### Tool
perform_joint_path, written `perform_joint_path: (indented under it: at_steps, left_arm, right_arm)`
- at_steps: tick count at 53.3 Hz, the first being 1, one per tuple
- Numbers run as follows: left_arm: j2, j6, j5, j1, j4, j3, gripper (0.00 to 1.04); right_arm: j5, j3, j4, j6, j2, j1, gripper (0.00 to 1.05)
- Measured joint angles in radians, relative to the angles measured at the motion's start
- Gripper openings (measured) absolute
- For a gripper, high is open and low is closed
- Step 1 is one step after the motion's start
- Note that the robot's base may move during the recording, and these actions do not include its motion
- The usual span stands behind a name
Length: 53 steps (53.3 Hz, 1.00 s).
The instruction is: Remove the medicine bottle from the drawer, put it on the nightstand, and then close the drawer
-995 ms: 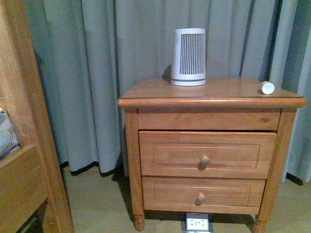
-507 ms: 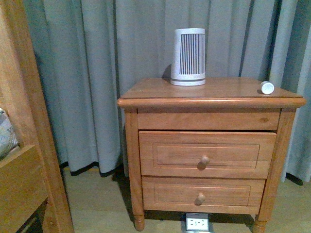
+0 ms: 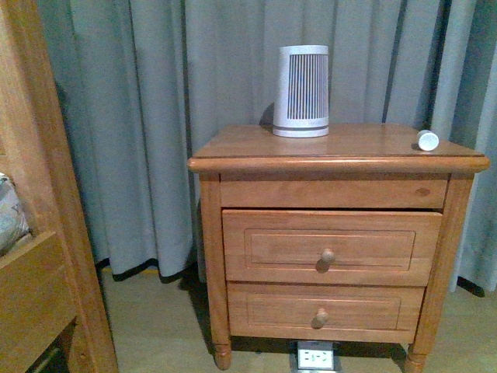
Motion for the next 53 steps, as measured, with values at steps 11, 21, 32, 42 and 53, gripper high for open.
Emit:
perform_joint_path:
  at_steps: [11,21,32,42,53]
  left_arm:
    - [0.000,0.000,0.000,0.000,0.000,0.000,0.98]
    - [0.000,0.000,0.000,0.000,0.000,0.000,0.98]
    - [0.000,0.000,0.000,0.000,0.000,0.000,0.98]
    - [0.000,0.000,0.000,0.000,0.000,0.000,0.98]
    - [0.000,0.000,0.000,0.000,0.000,0.000,0.98]
  right_arm:
    - [0.000,0.000,0.000,0.000,0.000,0.000,0.86]
    - [0.000,0.000,0.000,0.000,0.000,0.000,0.98]
    - [0.000,0.000,0.000,0.000,0.000,0.000,0.98]
    - [0.000,0.000,0.000,0.000,0.000,0.000,0.98]
    - [0.000,0.000,0.000,0.000,0.000,0.000,0.98]
